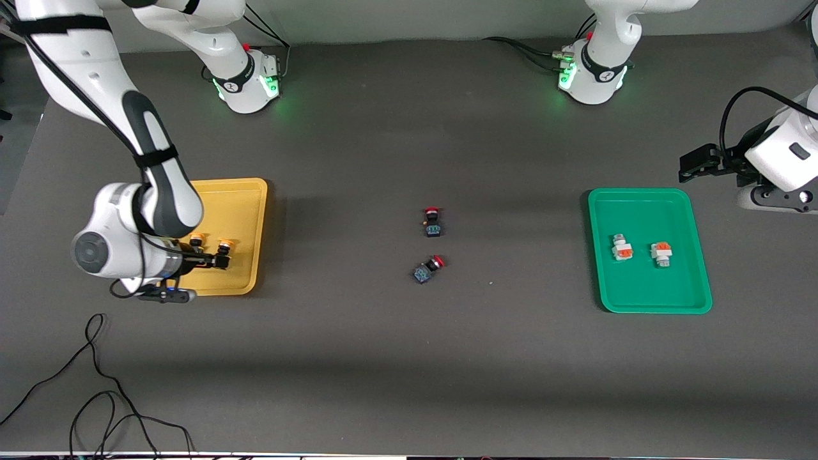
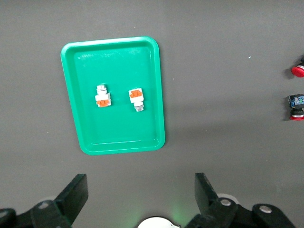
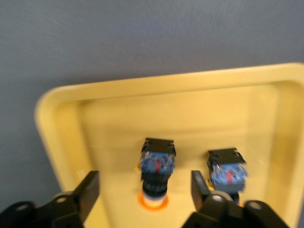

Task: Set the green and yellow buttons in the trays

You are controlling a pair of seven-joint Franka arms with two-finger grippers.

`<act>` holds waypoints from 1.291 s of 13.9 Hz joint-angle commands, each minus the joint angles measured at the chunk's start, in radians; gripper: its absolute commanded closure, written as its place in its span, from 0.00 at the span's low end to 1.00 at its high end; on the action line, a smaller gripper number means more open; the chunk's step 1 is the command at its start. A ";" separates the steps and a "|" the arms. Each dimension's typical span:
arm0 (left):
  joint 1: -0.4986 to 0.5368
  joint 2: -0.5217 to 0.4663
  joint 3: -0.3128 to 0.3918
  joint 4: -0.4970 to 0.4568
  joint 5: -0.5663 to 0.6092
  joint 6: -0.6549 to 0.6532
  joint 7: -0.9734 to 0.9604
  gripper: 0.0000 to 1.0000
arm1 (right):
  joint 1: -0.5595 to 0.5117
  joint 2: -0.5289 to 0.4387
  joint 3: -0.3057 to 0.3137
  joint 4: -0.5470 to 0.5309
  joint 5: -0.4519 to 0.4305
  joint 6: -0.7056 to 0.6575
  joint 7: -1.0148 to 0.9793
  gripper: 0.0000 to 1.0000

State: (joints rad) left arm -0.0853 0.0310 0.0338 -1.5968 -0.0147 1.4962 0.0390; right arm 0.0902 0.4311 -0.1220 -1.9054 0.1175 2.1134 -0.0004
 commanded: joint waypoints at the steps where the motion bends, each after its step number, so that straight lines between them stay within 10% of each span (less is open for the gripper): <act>1: -0.001 -0.013 0.001 0.000 0.004 -0.013 -0.001 0.00 | -0.003 -0.092 -0.001 0.064 -0.006 -0.143 0.017 0.00; 12: -0.001 -0.013 0.001 0.000 0.004 -0.014 -0.001 0.00 | -0.211 -0.537 0.071 0.112 -0.085 -0.439 0.019 0.00; 18: -0.001 -0.013 0.001 0.000 0.004 -0.013 -0.001 0.00 | -0.170 -0.537 0.070 0.166 -0.101 -0.555 0.091 0.00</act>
State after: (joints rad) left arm -0.0853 0.0310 0.0341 -1.5970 -0.0146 1.4953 0.0391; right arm -0.1002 -0.1439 -0.0554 -1.7761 0.0436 1.5855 0.0551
